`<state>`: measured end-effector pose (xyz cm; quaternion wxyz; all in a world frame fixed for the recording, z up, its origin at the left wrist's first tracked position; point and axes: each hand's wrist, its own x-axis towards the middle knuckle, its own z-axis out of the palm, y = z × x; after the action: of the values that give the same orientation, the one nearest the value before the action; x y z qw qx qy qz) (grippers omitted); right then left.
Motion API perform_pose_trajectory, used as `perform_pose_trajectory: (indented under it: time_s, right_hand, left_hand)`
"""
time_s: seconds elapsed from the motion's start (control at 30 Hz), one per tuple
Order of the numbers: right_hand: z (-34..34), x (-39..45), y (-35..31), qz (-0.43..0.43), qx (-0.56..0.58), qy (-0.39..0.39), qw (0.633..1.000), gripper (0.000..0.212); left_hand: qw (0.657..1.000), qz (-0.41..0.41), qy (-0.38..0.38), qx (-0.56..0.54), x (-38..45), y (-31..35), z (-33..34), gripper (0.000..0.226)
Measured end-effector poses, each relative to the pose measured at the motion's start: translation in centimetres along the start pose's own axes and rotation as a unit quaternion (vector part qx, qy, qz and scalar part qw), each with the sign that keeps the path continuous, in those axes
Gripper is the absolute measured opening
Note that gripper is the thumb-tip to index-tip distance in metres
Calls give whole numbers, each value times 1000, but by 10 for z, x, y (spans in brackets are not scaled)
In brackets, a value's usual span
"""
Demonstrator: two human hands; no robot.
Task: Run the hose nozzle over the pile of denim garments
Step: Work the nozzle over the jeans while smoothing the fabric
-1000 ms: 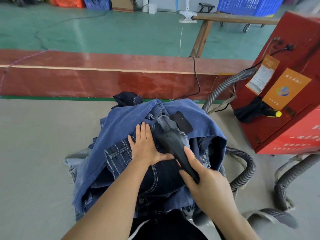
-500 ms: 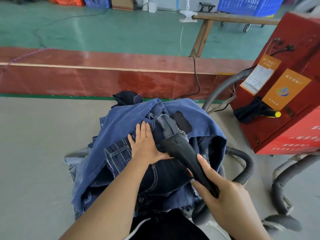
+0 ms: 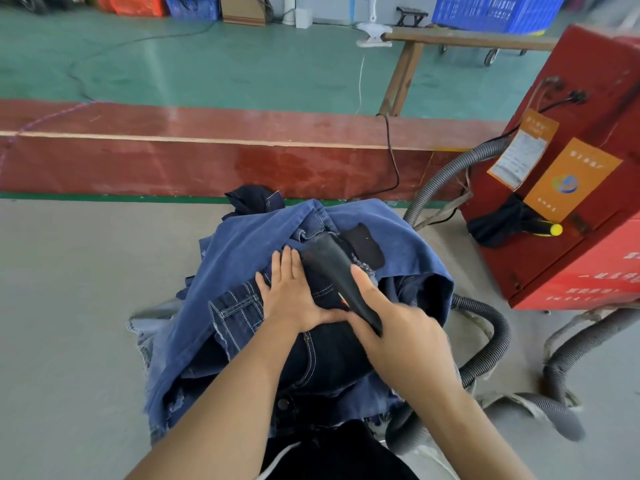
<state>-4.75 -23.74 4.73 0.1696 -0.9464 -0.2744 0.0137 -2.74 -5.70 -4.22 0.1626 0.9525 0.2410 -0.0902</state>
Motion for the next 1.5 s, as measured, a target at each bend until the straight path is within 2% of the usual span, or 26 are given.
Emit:
perform_pose_trajectory:
  time_s: [0.13,0.23,0.33,0.43,0.53,0.63,0.7,0.77,0.83,0.9,0.97,1.07,1.1,1.13,1.17,1.23,1.3,1.33,1.43,1.47,1.5]
  right_hand:
    - [-3,-51,4,-4,-22,44,999,65]
    - [5,-58,7,15,-26,4,1000,70]
    - [12,-37,4,-2,-42,31,999,68]
    - [15,-2,-5,8,-28,-14,999,60]
    - [-4,16,-3,-3,63,-32,998,61]
    - [-31,-11,12,8,156,65,986,61]
    - [-46,-35,20,33,189,145,971,60]
    - [-55,-50,26,70,217,186,956,59]
    - [-57,-55,31,110,238,189,946,59]
    - [-55,-58,38,139,269,175,937,61]
    - [-54,-59,43,153,299,173,926,62]
    - [-52,-59,46,149,315,183,919,63]
    - [-52,-59,46,148,316,186,918,63]
    - [-52,-58,46,149,319,188,917,63]
    - [-52,-57,46,150,324,190,915,63]
    - [-50,-55,45,160,328,190,911,63]
    - [-48,-53,45,168,333,191,908,63]
    - [-46,-52,44,170,335,189,907,63]
    - [-38,-53,43,168,340,177,908,65]
    - [-36,-54,42,166,342,175,908,65]
    - [-34,-55,42,166,342,173,908,65]
  left_hand:
    - [1000,-3,3,3,2,1,0,149]
    - [1000,-6,8,0,0,2,1,148]
    - [1000,-7,4,-2,-1,2,-1,150]
    - [1000,-4,2,-3,2,0,-1,148]
    - [999,4,20,-27,3,-2,2,149]
    - [996,12,54,-67,3,-4,3,148]
    - [985,8,83,-153,4,-4,-1,126]
    - [962,2,134,-236,3,-7,-10,82]
    - [952,-6,197,-233,-3,-6,-20,45]
    - [939,3,262,-222,-10,3,-35,23]
    - [903,68,345,-245,-14,14,-56,12]
    - [844,166,446,-248,-11,29,-102,9]
    - [829,182,473,-237,-5,31,-118,10]
    - [828,181,484,-218,3,32,-133,12]
    - [847,158,472,-184,13,32,-145,16]
    - [916,56,386,-93,31,29,-155,35]
    - [952,-21,291,-95,37,29,-146,49]
    - [957,-12,258,-129,34,31,-135,49]
    - [966,93,152,-187,15,41,-80,55]
    - [969,102,141,-174,7,44,-65,61]
    - [970,108,161,-150,1,47,-53,66]
